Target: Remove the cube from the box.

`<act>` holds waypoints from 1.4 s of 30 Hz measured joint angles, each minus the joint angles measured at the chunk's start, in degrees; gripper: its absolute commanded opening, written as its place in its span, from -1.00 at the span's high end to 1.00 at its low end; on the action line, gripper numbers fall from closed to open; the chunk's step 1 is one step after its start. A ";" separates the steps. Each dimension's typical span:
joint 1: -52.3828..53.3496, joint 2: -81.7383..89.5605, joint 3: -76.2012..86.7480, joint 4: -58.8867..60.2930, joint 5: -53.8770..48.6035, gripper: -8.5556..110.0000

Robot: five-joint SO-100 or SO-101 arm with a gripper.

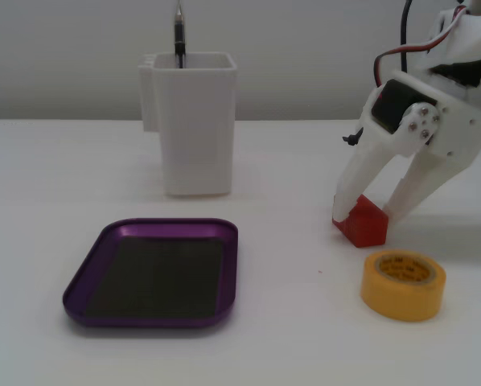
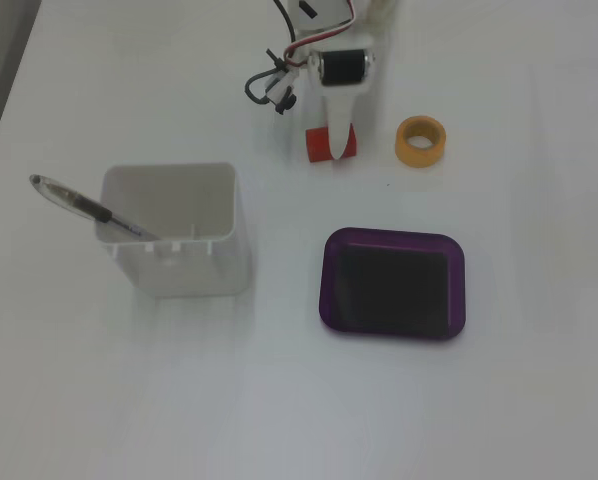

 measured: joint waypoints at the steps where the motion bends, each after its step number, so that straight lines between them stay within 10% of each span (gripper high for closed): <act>1: 0.00 0.00 0.00 0.00 0.00 0.60; 24: -9.40 45.53 -6.33 22.32 25.31 0.60; 42: -12.66 64.86 21.71 28.13 26.46 0.60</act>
